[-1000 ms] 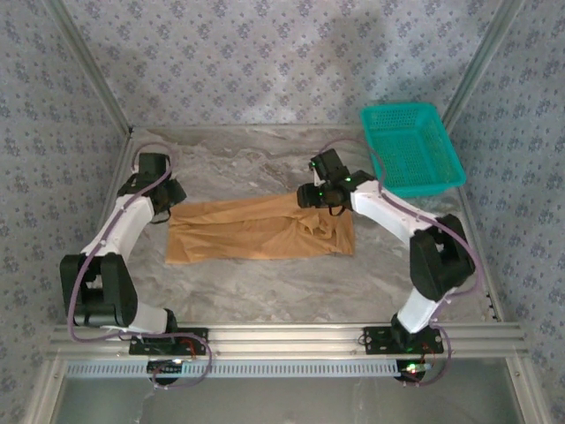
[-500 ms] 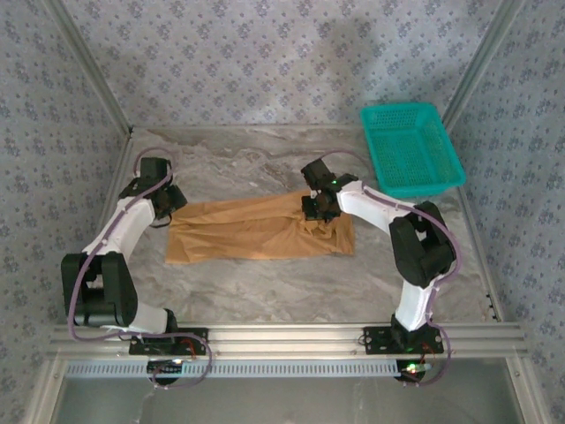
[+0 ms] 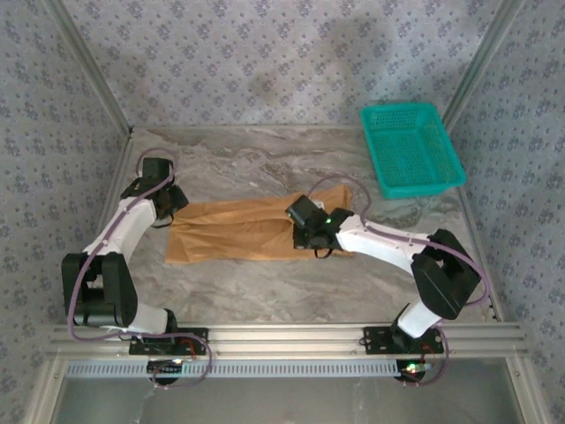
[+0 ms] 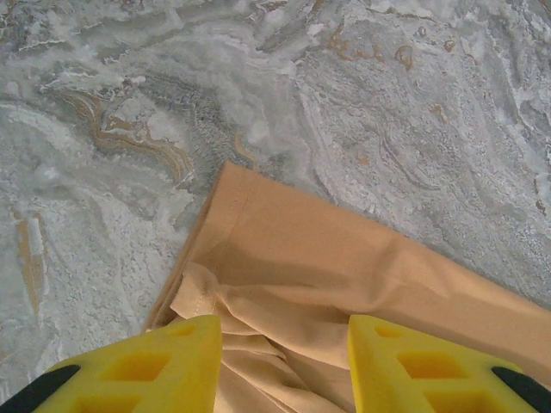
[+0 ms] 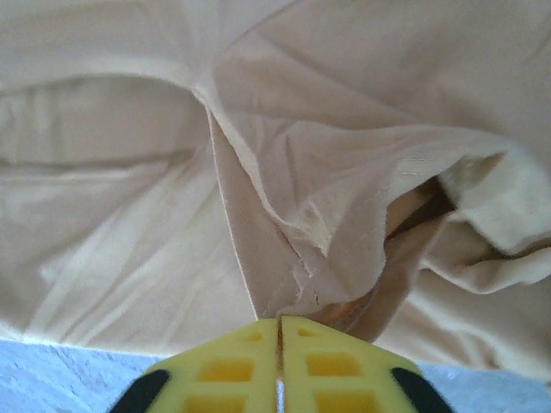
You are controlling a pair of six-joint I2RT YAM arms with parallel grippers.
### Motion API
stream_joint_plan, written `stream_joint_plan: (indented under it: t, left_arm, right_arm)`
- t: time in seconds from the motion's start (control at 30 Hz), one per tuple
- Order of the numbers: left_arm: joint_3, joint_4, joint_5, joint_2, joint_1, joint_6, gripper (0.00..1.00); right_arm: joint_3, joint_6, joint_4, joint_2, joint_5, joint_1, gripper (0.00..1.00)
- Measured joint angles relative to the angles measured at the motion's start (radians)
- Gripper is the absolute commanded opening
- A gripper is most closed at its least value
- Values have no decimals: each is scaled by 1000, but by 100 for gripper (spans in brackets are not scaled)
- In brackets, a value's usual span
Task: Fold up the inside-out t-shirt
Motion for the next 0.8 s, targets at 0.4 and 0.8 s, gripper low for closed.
stream_joint_plan:
  t: [0.4, 0.8]
  left_arm:
    - [-2, 13, 37, -3, -50, -14, 42]
    - [-6, 98, 128, 168, -28, -33, 42]
  right_arm:
    - [161, 8, -97, 10, 48, -56, 65]
    - [256, -123, -14, 279, -138, -261, 67]
